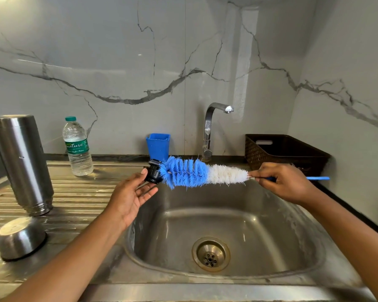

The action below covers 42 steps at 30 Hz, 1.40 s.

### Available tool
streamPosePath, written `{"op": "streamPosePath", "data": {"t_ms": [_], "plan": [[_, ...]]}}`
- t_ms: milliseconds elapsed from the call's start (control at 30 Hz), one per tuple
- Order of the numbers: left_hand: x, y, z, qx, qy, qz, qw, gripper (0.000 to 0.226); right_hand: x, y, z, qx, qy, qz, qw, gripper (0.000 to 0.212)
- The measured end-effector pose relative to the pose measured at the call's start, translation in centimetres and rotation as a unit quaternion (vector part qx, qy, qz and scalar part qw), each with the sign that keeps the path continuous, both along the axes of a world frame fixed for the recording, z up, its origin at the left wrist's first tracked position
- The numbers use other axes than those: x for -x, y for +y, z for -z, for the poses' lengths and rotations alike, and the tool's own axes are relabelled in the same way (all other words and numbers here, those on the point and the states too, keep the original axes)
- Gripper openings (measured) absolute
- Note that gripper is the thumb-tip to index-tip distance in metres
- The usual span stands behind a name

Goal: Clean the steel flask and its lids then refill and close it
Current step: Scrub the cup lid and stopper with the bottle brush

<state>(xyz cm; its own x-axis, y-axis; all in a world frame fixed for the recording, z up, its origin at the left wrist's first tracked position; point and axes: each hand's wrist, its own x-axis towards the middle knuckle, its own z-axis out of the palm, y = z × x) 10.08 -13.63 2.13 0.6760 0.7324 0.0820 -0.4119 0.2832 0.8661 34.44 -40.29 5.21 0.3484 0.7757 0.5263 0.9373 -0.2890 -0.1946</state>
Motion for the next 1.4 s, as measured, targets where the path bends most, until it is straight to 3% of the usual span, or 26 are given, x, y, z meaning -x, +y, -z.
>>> {"op": "streamPosePath", "data": {"t_ms": [333, 467, 533, 633, 700, 833, 1033, 1233, 1333, 1400], "plan": [[-0.05, -0.06, 0.01, -0.077, 0.029, -0.015, 0.996, 0.032, 0.2, -0.06, -0.21, 0.011, -0.024, 0.014, 1.0, 0.026], [0.33, 0.07, -0.12, -0.038, 0.018, 0.047, 0.998, 0.074, 0.08, -0.15, -0.18, 0.006, -0.046, 0.008, 0.999, 0.026], [0.35, 0.0, -0.04, -0.007, 0.005, 0.066, 0.998, 0.07, 0.04, -0.19, -0.14, 0.002, -0.048, 0.005, 0.999, 0.026], [0.31, -0.15, 0.02, 0.027, -0.008, 0.051, 0.998, 0.019, 0.28, -0.09, -0.03, -0.004, -0.056, -0.004, 0.998, 0.025], [0.15, -0.37, 0.02, 0.012, 0.007, 0.037, 0.999, 0.006, 0.5, 0.09, 0.08, -0.005, -0.064, -0.007, 0.998, 0.025], [0.02, -0.62, -0.05, -0.022, 0.02, 0.028, 0.999, 0.014, 0.61, 0.29, 0.22, 0.0, -0.063, -0.006, 0.998, 0.027], [0.39, -0.44, -0.11, 0.036, 0.006, 0.068, 0.997, 0.025, 0.38, 0.23, 0.23, -0.021, -0.063, -0.017, 0.998, 0.026], [0.15, -0.42, 0.12, 0.085, -0.017, 0.042, 0.995, 0.016, 0.35, 0.47, 0.16, -0.018, -0.065, -0.02, 0.998, 0.028], [0.22, -0.43, -0.12, 0.061, -0.015, 0.031, 0.998, 0.012, 0.14, 0.4, 0.19, -0.007, -0.064, -0.007, 0.998, 0.028], [0.34, -0.65, -0.39, 0.026, -0.01, 0.041, 0.999, 0.038, 0.02, 0.25, 0.2, -0.008, -0.062, -0.007, 0.998, 0.028]]}}
